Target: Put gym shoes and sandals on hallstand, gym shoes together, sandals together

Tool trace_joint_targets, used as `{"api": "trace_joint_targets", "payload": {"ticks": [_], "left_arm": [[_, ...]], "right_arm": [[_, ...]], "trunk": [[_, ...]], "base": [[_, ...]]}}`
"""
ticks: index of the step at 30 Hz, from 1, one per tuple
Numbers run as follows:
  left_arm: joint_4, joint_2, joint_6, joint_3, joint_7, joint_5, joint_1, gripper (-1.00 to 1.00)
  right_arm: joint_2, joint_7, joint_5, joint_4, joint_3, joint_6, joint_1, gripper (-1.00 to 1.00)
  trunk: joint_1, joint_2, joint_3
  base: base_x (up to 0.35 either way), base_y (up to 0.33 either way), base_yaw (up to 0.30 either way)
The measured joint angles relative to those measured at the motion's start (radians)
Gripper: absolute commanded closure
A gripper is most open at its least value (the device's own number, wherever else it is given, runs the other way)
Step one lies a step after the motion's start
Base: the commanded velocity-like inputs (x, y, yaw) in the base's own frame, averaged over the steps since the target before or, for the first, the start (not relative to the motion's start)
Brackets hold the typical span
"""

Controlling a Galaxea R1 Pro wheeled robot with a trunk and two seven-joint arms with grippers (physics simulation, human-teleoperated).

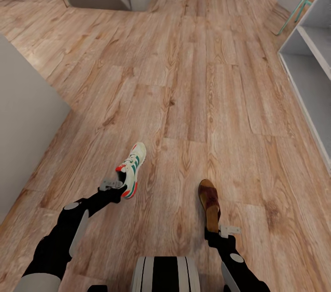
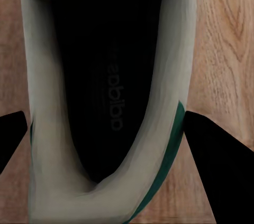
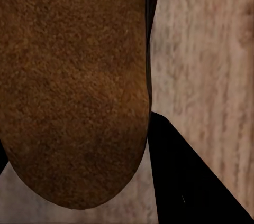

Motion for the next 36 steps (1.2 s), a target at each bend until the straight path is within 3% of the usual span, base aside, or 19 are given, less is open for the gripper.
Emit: {"api": "trace_joint_targets", "payload": {"ticks": [4,8,9,11,12,18,19,20,25,31,36], "left_arm": [[0.002,0.025,-0.003,0.043,-0.002,0.0,0.061,1.0],[0.012,0.035,-0.018,0.153,0.002,-0.013,0.104,1.0],[0.013,0.034,-0.022,0.163,0.002,-0.007,0.111,1.0],[0.015,0.034,-0.055,0.195,0.004,-0.007,0.138,1.0],[0.015,0.034,-0.115,0.218,0.005,-0.007,0.173,1.0],[0.017,0.033,-0.197,0.232,0.01,-0.005,0.222,1.0],[0.018,0.032,-0.199,0.242,0.018,-0.006,0.232,1.0],[0.036,0.026,-0.203,0.282,0.055,-0.011,0.262,1.0],[0.116,0.024,-0.217,0.301,0.078,-0.004,0.276,1.0],[0.318,0.022,-0.438,0.344,0.176,-0.006,0.278,1.0],[0.449,0.024,-0.534,0.346,0.219,-0.007,0.279,1.0]], "right_arm": [[0.003,0.0,0.002,0.002,0.003,0.0,0.0,1.0],[0.004,-0.001,0.002,0.001,0.002,0.0,0.0,1.0],[0.004,-0.001,0.002,0.001,0.002,0.0,0.0,1.0],[0.006,-0.002,0.001,-0.001,0.003,0.001,0.0,1.0],[0.008,-0.002,0.002,-0.001,0.003,0.002,0.0,1.0],[0.008,-0.002,0.006,-0.012,0.005,0.001,0.0,1.0],[0.007,-0.001,0.018,-0.019,0.005,0.001,0.0,1.0],[0.0,0.001,0.096,-0.03,0.005,-0.002,0.0,1.0],[-0.022,0.002,0.143,-0.033,0.003,-0.005,0.003,1.0],[-0.081,0.012,0.146,-0.028,0.001,-0.032,0.046,1.0],[-0.108,0.059,0.147,-0.028,0.002,-0.111,0.106,1.0]], "trunk": [[-0.002,0.001,0.016],[-0.003,0.001,0.023],[-0.003,0.001,0.023],[-0.003,0.001,0.023],[-0.003,0.001,0.023],[-0.005,0.003,0.043],[-0.005,0.003,0.047],[-0.006,0.003,0.052],[-0.008,0.004,0.078],[-0.011,0.006,0.11],[-0.013,0.007,0.137]], "base": [[0.0,0.0,0.0],[0.0,0.0,0.0],[0.0,0.0,0.0],[0.0,0.0,0.0],[0.0,0.0,0.0],[0.0,0.0,-0.001],[0.0,0.0,-0.075],[0.0,0.0,-0.082],[0.0,0.0,-0.099],[0.0,0.0,-0.108],[0.0,0.0,-0.109]]}}
